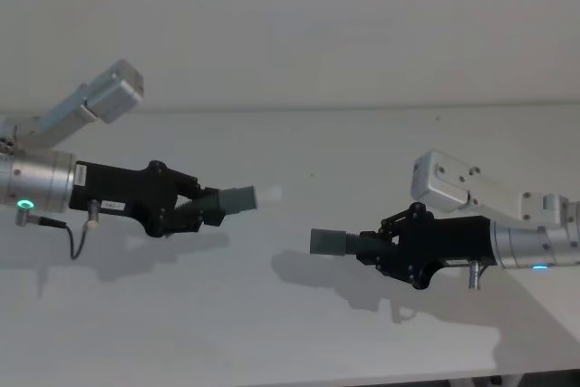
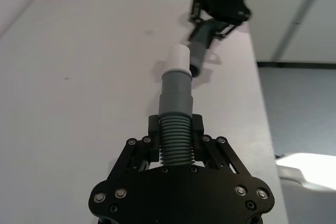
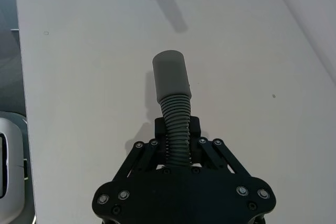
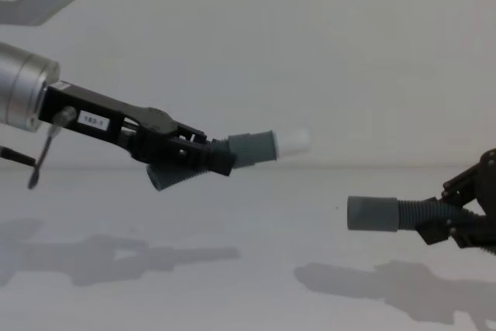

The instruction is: Use both hands to pick up one end of the pipe from the table, align the ends, and insert them.

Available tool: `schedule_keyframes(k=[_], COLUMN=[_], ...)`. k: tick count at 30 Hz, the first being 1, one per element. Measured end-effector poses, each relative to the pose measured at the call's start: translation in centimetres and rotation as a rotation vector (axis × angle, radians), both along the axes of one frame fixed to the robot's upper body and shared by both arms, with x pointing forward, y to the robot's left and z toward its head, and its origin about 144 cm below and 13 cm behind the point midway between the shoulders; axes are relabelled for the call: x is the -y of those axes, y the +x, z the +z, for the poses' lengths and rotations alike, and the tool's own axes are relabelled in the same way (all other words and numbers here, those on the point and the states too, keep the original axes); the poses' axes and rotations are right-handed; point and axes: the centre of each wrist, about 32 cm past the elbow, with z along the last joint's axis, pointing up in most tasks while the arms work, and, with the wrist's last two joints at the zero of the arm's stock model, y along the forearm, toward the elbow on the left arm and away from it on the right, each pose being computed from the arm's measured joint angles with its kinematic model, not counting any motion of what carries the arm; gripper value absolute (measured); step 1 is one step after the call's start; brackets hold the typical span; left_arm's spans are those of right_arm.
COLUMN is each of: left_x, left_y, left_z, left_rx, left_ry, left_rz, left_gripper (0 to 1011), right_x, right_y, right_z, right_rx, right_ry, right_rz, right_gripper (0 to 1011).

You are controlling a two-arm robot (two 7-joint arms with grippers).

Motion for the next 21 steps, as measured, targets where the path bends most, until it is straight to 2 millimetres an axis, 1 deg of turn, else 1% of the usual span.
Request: schedule_keyframes(k=[9, 21], left_x=[-1.1, -0.9], left_y=[1.1, 1.7], left_z=[-0.2, -1.3], left_rx=[-0.029, -0.048], left_ry=[-0.003, -0.019], left_rz=[-0.120, -0.174], left_gripper=[308, 308], right_x=[0.0, 0.0], right_y=[0.0, 0.0], right_z=[0.0, 0.0], right_rx=[0.000, 0.000], right_ry=[0.000, 0.000], right_rz=[0.000, 0.000], right_gripper=[212, 213])
